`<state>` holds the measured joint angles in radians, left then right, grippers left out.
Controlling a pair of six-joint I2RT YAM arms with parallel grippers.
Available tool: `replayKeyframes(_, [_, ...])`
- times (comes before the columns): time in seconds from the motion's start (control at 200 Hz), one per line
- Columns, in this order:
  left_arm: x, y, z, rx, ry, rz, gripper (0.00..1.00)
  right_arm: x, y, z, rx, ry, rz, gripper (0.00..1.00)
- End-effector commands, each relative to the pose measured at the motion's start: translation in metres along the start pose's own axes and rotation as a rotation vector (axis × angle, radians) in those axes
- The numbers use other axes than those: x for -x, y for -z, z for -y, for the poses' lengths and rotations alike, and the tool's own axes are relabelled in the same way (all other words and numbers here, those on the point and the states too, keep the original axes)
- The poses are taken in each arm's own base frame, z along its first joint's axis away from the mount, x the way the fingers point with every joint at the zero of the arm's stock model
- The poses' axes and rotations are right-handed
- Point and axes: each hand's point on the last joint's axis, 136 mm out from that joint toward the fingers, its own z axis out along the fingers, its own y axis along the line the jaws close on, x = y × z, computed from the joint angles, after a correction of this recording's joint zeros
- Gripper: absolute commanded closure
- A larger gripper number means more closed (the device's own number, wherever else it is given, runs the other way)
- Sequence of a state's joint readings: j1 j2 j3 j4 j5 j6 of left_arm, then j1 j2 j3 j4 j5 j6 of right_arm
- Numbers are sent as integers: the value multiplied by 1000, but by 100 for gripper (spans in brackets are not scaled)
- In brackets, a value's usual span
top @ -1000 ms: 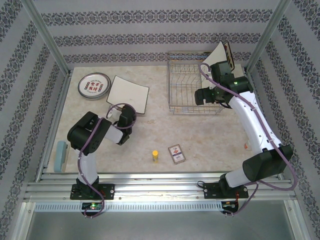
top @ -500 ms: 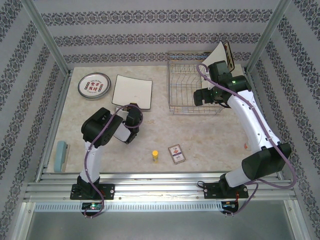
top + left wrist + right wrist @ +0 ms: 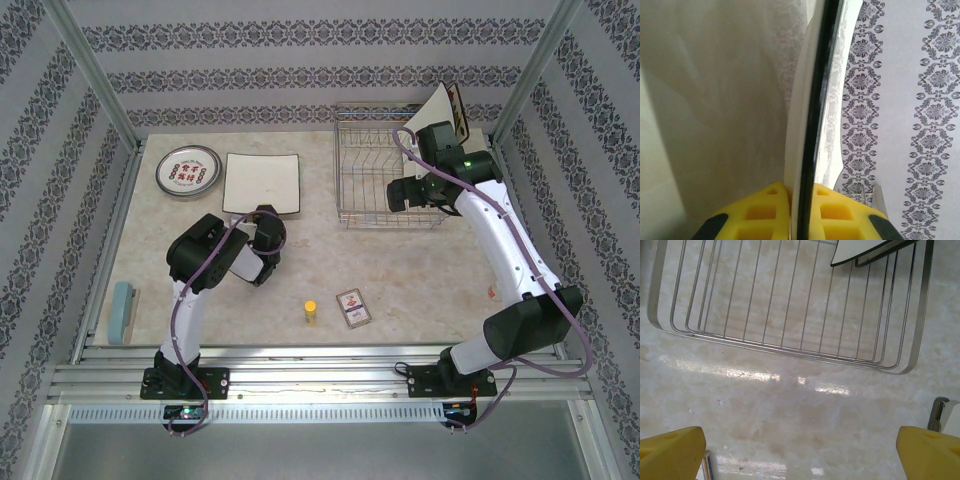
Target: Unload the plates from the dish rack
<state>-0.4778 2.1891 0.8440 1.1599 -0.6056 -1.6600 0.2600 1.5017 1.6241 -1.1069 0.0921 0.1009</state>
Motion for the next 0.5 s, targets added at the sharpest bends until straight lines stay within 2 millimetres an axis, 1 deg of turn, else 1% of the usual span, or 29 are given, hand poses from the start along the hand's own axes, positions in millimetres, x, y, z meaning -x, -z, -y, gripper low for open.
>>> replayKeyframes(0.0, [-4, -2, 30, -88, 121, 8, 89, 0, -4, -6, 10, 21, -7, 2])
replayKeyframes(0.225, [-4, -1, 24, -21, 95, -16, 87, -1, -5, -7, 14, 21, -5, 2])
replayKeyframes(0.37, [-2, 1, 22, 11, 74, -15, 81, -2, -7, -9, 21, 22, -6, 2])
replayKeyframes(0.495, [-1, 2, 24, 29, 60, -17, 80, -2, -7, -9, 24, 22, -7, 2])
